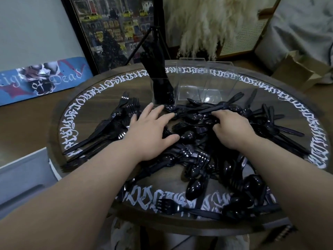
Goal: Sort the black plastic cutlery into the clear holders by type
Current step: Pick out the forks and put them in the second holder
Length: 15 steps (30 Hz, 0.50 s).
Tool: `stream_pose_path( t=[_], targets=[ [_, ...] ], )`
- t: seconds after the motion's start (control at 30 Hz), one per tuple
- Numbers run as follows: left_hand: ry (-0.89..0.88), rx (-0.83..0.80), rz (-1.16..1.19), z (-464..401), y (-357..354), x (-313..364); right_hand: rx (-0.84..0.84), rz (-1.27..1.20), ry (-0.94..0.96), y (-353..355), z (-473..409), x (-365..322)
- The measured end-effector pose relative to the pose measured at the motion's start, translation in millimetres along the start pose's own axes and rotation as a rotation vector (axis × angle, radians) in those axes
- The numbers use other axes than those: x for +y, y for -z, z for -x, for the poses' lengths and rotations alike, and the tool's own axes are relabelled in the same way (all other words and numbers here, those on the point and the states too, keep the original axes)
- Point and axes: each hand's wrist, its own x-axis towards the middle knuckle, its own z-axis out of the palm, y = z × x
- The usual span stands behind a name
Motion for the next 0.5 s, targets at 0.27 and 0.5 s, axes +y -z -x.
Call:
stream_pose_path(
  t=[0.27,0.5],
  targets=[
    [-0.009,-0.154,-0.048,-14,-8,24,0.010,-0.020,0.242,3,14,15],
    [0.017,-0.024,0.008,-14,-3,16,0.097,-0.091,0.199,8,16,24]
  ],
)
